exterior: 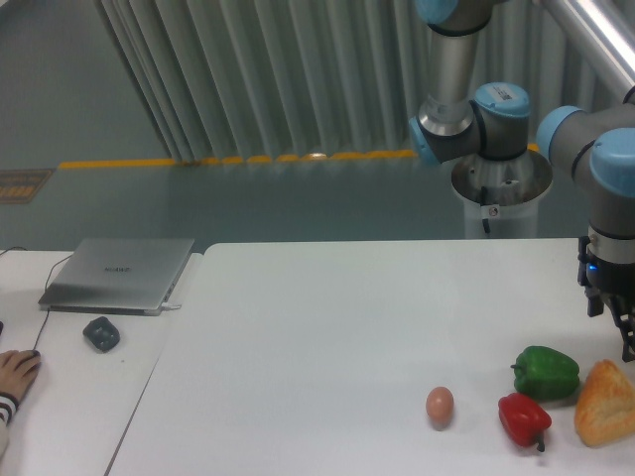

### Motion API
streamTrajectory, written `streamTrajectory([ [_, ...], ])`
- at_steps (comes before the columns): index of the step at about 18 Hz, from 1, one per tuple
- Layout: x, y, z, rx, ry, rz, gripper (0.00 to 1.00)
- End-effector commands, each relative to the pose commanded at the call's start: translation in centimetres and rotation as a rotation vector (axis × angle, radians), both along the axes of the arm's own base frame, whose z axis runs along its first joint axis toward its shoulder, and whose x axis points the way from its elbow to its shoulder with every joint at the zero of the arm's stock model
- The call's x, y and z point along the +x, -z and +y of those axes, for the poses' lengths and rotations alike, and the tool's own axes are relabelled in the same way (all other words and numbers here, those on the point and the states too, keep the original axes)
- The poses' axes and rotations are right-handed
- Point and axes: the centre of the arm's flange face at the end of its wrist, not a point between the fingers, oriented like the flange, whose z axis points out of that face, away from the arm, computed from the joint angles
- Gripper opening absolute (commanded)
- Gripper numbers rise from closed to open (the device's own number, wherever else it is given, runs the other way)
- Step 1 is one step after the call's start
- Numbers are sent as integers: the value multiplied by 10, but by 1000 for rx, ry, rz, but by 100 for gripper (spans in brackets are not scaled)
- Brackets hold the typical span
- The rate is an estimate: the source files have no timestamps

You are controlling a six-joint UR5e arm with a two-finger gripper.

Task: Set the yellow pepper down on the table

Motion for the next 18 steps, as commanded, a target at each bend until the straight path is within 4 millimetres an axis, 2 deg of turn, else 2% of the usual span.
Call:
streamTrajectory([
  [6, -3, -2, 0, 7, -15, 8, 100],
  [12, -67, -10, -52, 36, -211, 29, 100],
  [14, -89, -3, -69, 47, -316, 10, 100],
  [18, -110, 8, -75, 179, -604, -103, 100],
])
